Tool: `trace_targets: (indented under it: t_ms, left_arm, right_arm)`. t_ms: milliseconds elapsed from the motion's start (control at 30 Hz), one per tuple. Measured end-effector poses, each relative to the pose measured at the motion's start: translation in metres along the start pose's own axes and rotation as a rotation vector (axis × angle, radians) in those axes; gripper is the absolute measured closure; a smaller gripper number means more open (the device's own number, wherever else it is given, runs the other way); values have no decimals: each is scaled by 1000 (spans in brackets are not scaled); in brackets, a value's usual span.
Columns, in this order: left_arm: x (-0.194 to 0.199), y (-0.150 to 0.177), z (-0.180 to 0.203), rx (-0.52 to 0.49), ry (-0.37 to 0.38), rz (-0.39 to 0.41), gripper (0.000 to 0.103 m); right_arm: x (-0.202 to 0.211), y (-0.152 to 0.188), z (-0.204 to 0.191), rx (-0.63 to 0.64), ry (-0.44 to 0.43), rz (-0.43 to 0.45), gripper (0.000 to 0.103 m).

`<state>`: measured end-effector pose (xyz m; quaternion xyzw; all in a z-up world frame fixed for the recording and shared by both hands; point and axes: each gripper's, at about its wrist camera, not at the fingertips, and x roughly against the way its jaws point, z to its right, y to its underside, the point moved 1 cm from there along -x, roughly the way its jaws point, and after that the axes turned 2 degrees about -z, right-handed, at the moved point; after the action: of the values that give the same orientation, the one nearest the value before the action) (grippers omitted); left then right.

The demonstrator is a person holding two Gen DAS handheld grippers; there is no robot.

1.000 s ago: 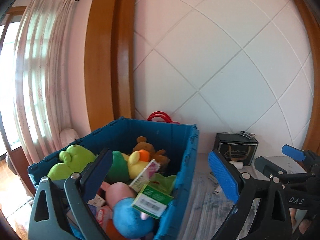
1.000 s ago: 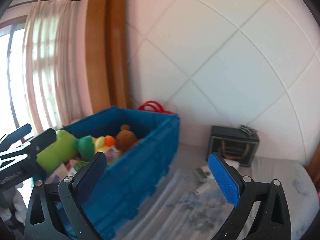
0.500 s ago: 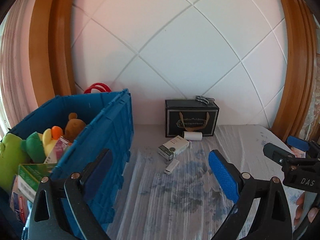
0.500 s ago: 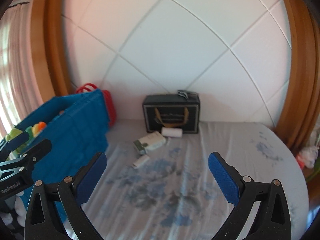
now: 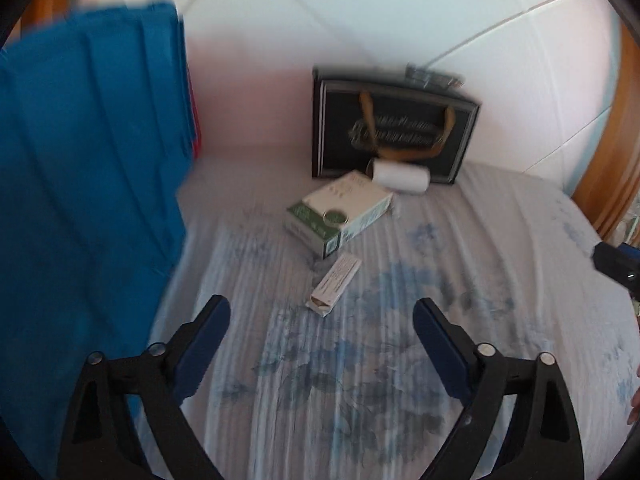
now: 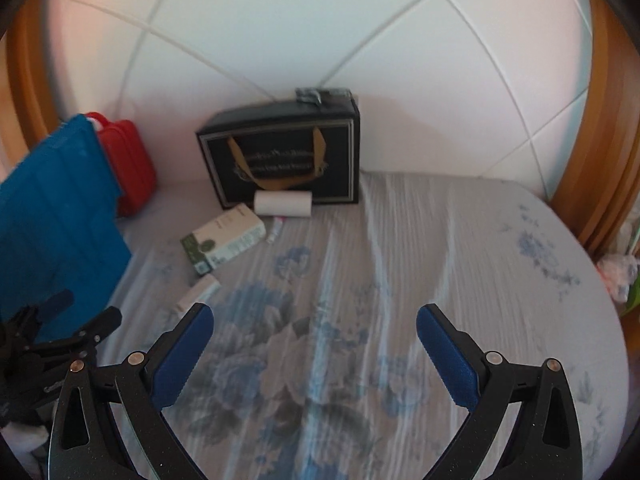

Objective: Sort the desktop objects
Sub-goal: 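Move both tools back to the items on the bed, then grasp the small white medicine box with the left tool while the right tool grasps the pink ointment tube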

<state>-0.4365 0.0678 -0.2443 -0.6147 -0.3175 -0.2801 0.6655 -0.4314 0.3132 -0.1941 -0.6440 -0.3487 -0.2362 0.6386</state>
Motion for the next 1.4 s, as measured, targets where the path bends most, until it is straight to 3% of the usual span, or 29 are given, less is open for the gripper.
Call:
trace_targets:
  t_ms: [133, 300, 333, 367, 400, 433, 533, 567, 600, 633, 700, 900, 1000, 1067, 1133, 1400]
  left_arm:
    - [-71, 1, 1, -14, -8, -60, 25]
    - [-124, -2, 11, -66, 3, -77, 26]
    - [-131, -2, 13, -77, 4, -84, 32]
    - [-140, 0, 14, -84, 6, -99, 48]
    - [-143, 0, 13, -71, 25, -83, 51]
    - [-144, -2, 10, -59, 23, -70, 63]
    - [-148, -3, -5, -29, -35, -43, 73]
    - [-150, -4, -13, -14, -65, -30, 74]
    - [-152, -5, -23, 16, -78, -19, 74]
    - [-154, -7, -31, 49, -69, -22, 74]
    - [-162, -9, -44, 92, -47, -31, 74]
    - [-171, -13, -50, 119, -26, -30, 74]
    - [-175, -12, -48, 110, -37, -34, 74]
    - [-177, -12, -47, 104, -44, -36, 74]
    - [-179, -12, -47, 104, -44, -36, 74]
    - [-182, -18, -42, 94, -56, -41, 74]
  right_arm:
    - [-58, -1, 11, -16, 12, -52, 0]
    - [-126, -4, 14, -8, 7, -116, 0]
    - [-134, -5, 13, -12, 1, -121, 0]
    - [-145, -8, 11, -15, -8, -129, 0]
    - [-156, -10, 8, -13, -22, -133, 0]
    - [-165, -13, 4, -9, -35, -136, 0]
    - [-193, -22, -6, -17, -55, -155, 0]
    - [-201, -26, -8, -25, -59, -157, 1]
    - [-211, -29, -12, -23, -61, -162, 9]
    - [-218, -32, -16, -14, -62, -167, 27]
    - [-233, -39, -25, 5, -63, -175, 39]
    - [-261, -59, -46, 36, -86, -173, 39]
    - [-275, -65, -56, 74, -43, -195, 44]
    - [-278, -67, -61, 102, -24, -184, 54]
    - [-276, -67, -63, 128, -3, -175, 85]
    - [-230, -25, -46, 101, -28, -214, 87]
